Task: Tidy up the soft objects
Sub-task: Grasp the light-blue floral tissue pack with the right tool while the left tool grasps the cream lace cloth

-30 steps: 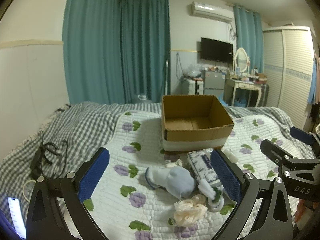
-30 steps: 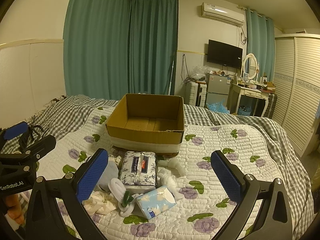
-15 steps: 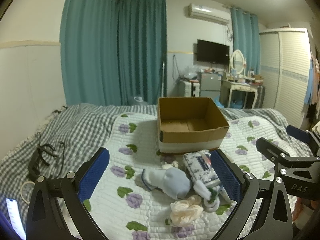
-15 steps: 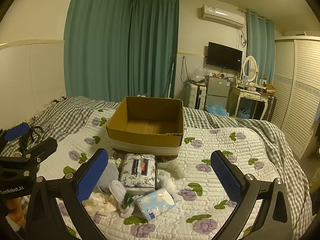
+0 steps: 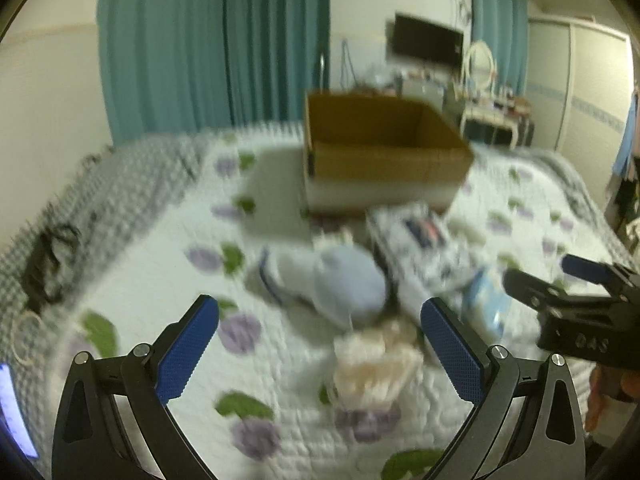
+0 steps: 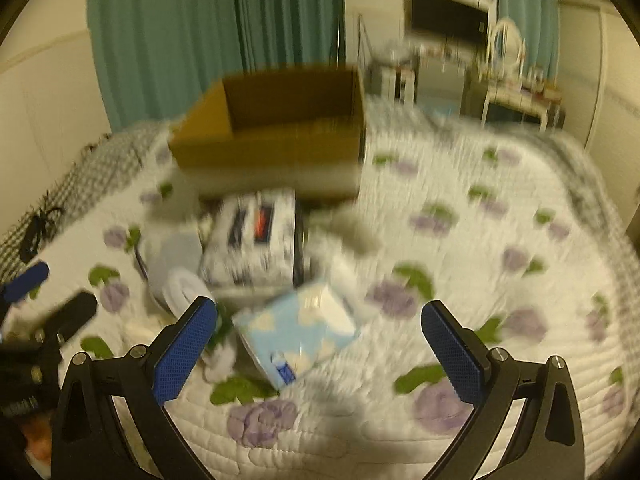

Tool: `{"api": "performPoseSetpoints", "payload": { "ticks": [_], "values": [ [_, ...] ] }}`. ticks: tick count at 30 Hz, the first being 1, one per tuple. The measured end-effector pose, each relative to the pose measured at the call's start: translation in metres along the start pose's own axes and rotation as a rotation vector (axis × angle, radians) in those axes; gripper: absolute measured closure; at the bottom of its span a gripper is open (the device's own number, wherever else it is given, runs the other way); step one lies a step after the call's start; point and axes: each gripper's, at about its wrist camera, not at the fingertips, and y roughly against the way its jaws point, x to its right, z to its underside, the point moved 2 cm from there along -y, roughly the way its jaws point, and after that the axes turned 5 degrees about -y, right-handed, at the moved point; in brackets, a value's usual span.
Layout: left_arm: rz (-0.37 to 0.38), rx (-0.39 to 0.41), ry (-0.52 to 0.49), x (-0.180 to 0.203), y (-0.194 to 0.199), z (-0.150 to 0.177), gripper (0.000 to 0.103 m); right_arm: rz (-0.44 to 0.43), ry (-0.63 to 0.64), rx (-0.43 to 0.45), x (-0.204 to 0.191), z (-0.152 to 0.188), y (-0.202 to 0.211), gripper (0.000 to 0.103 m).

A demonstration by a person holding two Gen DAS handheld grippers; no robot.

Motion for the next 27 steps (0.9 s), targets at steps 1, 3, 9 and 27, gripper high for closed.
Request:
{"api": "performPoseSetpoints", "payload": {
  "ticks": [1,3,9,27],
  "values": [
    [0.011,-0.035,-0.001,0.003,-0.009,0.008,0.0,-0.005,-0.008,-0.027,0.0,0.003,-0.009,0.0],
    [0.026,-0.086,-0.004,0.008,-0.02,0.02,0.0,-0.014,-0.008,-0.049,-0.001,0.007,-0.02,0.0],
    [0.068,-0.195,-0.033,0.024,-0.045,0.045,0.003,-0.005,-0.023,-0.13,-0.003,0.013,-0.046,0.006],
    [0.206,-0.222,-0.046,0.027,-0.05,0.036,0.071,-0.032,-0.031,-0.008,-0.008,-0.028,-0.006,0.017]
  ]
}}
